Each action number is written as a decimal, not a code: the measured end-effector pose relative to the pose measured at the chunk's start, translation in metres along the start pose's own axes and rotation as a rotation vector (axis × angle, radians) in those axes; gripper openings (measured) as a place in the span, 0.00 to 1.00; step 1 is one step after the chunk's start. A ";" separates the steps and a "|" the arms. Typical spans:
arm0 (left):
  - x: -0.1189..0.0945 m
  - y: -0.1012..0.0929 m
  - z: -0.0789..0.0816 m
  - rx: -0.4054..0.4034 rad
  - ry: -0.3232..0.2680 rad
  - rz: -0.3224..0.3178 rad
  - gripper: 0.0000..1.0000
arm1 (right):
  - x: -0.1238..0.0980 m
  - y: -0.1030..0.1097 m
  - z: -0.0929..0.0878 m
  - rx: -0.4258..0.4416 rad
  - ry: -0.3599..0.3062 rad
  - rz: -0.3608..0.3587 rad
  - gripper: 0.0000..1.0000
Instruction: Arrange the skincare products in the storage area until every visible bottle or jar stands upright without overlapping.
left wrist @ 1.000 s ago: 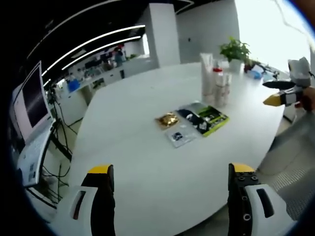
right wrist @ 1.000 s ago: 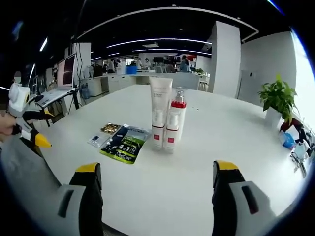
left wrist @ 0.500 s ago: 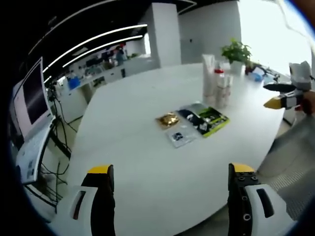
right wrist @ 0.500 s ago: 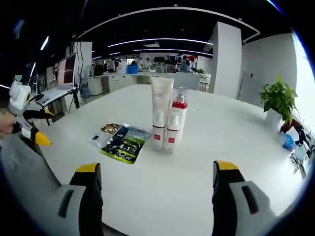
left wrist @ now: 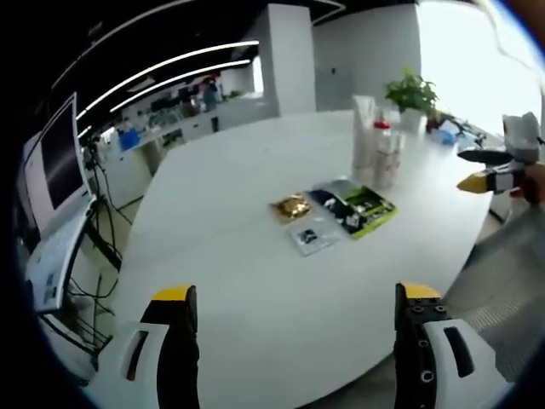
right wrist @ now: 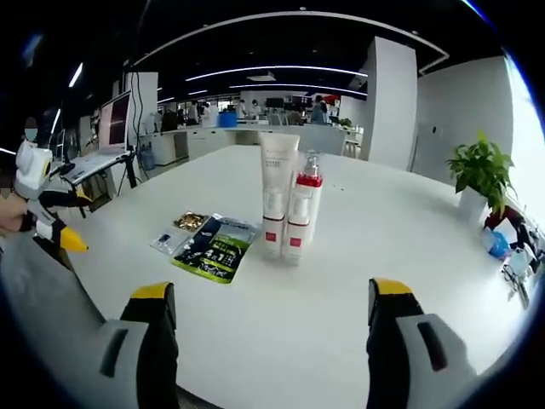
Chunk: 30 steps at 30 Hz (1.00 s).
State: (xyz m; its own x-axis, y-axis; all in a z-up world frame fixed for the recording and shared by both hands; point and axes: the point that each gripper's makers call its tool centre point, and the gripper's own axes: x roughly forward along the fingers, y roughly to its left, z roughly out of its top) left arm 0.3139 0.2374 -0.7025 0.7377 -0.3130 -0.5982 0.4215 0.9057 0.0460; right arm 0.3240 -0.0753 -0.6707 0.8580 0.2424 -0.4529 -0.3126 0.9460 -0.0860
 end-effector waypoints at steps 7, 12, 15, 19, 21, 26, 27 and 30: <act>0.001 -0.003 -0.001 -0.005 0.001 -0.015 0.94 | 0.000 0.001 0.001 -0.025 0.005 -0.005 0.93; 0.001 -0.001 0.000 -0.020 -0.002 -0.010 0.94 | 0.001 -0.005 -0.002 -0.010 0.007 -0.018 0.93; 0.000 0.002 0.000 -0.035 0.001 -0.004 0.94 | 0.001 -0.006 -0.001 -0.006 0.004 -0.022 0.93; 0.000 0.002 0.001 -0.037 -0.002 0.002 0.94 | 0.002 -0.007 -0.003 -0.011 0.008 -0.019 0.93; 0.000 0.002 0.000 -0.035 0.000 0.004 0.94 | 0.003 -0.009 -0.004 -0.005 0.013 -0.021 0.93; 0.000 0.004 -0.001 -0.047 0.008 0.007 0.94 | 0.003 -0.015 -0.006 0.021 0.010 -0.035 0.93; 0.000 0.005 -0.001 -0.052 0.009 0.007 0.95 | 0.003 -0.016 -0.007 0.024 0.010 -0.038 0.93; 0.000 0.005 -0.002 -0.051 0.014 0.009 0.95 | 0.002 -0.017 -0.006 0.031 0.005 -0.043 0.94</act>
State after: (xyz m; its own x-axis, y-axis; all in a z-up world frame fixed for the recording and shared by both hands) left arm 0.3153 0.2425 -0.7036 0.7337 -0.3009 -0.6092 0.3872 0.9219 0.0110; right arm 0.3289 -0.0919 -0.6754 0.8686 0.2001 -0.4534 -0.2623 0.9618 -0.0780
